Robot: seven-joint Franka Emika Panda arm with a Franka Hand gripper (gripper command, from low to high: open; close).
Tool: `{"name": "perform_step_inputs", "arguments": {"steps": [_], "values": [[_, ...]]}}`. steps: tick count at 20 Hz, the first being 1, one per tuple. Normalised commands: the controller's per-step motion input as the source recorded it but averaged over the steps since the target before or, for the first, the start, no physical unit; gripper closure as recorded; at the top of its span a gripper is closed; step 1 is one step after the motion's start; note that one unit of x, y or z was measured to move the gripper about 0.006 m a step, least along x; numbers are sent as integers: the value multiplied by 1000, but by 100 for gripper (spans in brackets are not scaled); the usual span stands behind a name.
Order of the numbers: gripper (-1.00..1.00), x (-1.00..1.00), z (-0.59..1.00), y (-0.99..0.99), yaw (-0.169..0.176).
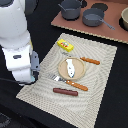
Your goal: Interact with the objects in diverse but meaningful ways.
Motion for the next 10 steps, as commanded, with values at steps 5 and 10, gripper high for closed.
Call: {"name": "perform_step_inputs", "arguments": {"steps": [5,10], "values": [[100,-17,244,12,4],[100,0,962,510,42]]}}
